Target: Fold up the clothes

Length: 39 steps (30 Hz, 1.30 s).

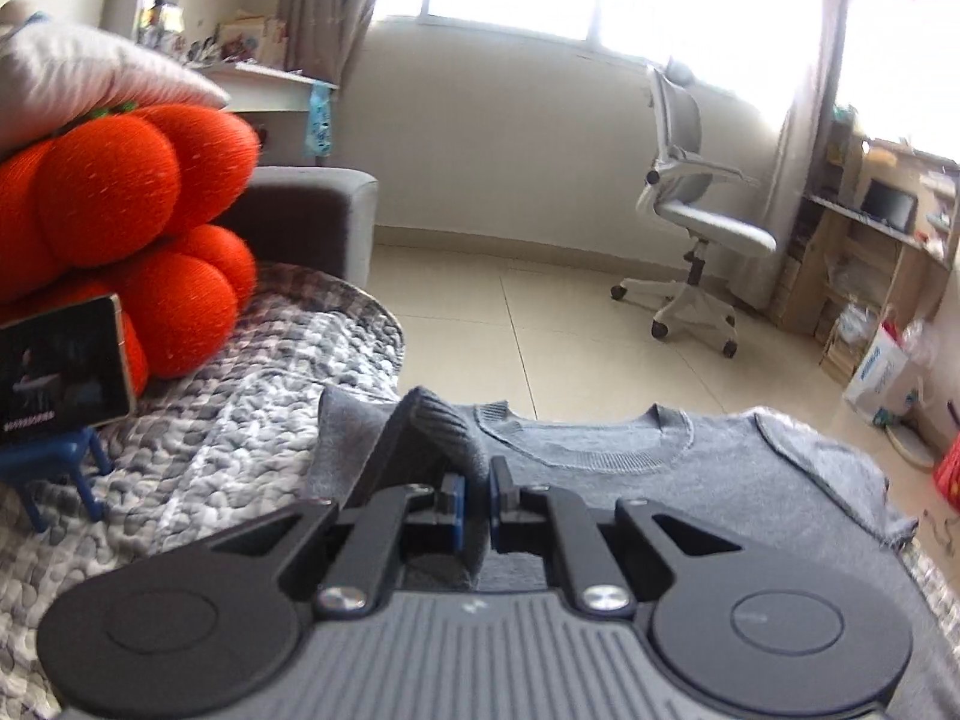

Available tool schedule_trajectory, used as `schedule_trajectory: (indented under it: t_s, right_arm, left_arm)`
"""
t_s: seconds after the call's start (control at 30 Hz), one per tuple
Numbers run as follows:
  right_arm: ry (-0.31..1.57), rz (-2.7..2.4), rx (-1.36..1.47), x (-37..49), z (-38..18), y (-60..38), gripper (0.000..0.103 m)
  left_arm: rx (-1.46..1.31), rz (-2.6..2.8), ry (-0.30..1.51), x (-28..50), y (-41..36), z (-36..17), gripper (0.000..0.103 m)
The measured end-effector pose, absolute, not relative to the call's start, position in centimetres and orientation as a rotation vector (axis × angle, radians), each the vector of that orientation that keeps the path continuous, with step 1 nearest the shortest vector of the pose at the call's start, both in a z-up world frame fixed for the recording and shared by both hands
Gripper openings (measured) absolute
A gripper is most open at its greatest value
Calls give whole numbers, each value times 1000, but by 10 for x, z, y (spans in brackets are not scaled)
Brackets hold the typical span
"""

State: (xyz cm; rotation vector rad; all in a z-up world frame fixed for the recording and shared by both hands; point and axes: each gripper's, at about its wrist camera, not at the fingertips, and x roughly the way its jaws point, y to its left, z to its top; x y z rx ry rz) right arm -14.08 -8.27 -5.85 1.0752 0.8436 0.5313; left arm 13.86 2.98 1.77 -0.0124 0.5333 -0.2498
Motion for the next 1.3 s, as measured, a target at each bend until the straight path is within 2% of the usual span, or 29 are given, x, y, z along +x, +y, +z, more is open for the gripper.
schedule_trajectory:
  t_s: [0.27, 0.33, 0.4, 0.47, 0.57, 0.7, 0.87, 0.93, 0.97, 1.13, 1.3]
  right_arm:
    - [867, 474, 946, -148, -53, -89, 5]
    - [874, 457, 908, -146, -50, -91, 5]
    - [879, 443, 861, -144, -46, -93, 9]
    - [873, 421, 797, -143, -41, -94, 13]
    - [844, 396, 696, -137, -30, -100, 15]
    - [827, 362, 528, -113, -17, -107, 15]
    - [893, 358, 526, -35, -4, -121, 18]
    - [897, 373, 491, 2, 6, -127, 37]
    - [889, 391, 434, 20, 10, -127, 50]
    - [757, 376, -165, 96, 11, -80, 51]
    - [700, 443, -427, 148, -20, -38, 51]
  left_arm:
    - [154, -319, 641, 141, -30, -9, 10]
    - [158, -344, 661, 140, -30, -10, 17]
    - [138, -373, 650, 135, -23, -3, 36]
    - [66, -402, 632, 130, -6, 9, 48]
    - [-41, -438, 604, 123, 19, 25, 54]
    - [-131, -374, 633, 122, 52, 24, 54]
    - [-223, -249, 709, 123, 89, 14, 53]
    - [-252, -220, 719, 124, 101, 13, 53]
    - [-265, -212, 722, 125, 105, 11, 53]
    - [-316, -163, 776, 132, 115, 4, 53]
    - [-349, -119, 823, 138, 123, -3, 53]
